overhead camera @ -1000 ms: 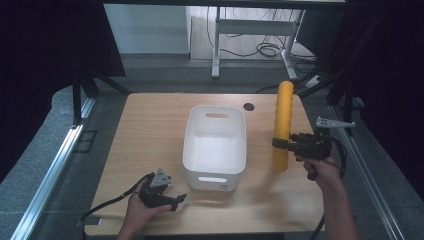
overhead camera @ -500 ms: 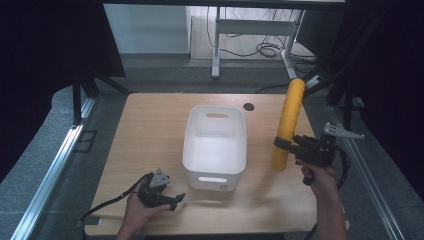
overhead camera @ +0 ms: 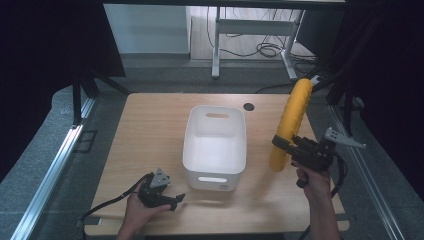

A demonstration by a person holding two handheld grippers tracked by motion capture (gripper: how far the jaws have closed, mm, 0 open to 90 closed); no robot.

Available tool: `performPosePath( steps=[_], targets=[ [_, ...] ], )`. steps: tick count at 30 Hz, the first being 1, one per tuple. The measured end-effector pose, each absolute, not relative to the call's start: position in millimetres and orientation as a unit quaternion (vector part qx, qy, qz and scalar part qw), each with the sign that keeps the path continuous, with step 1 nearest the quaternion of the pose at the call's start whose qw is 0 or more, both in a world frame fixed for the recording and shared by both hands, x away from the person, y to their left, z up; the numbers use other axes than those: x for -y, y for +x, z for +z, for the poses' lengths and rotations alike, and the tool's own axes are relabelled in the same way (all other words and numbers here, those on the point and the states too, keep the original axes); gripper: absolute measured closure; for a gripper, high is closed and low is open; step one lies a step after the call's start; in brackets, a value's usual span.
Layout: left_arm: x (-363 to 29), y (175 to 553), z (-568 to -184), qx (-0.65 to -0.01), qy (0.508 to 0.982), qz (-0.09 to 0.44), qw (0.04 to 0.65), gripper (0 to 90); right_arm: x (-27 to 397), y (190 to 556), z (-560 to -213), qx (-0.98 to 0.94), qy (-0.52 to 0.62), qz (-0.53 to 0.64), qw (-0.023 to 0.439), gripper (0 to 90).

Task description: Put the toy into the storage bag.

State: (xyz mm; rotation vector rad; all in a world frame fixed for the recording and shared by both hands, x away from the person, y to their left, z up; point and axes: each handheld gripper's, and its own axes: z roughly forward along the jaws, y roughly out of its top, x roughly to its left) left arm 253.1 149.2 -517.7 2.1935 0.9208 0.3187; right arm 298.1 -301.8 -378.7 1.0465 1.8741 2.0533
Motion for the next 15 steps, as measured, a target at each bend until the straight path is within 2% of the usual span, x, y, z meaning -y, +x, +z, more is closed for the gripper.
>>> performPosePath(
  steps=[15],
  targets=[
    [-148, 253, -519, -0.357, 0.852, 0.118, 0.363, 15.2, 275, 291, -370, -0.616, 0.358, 0.686, 0.149, 49.2]
  ],
)
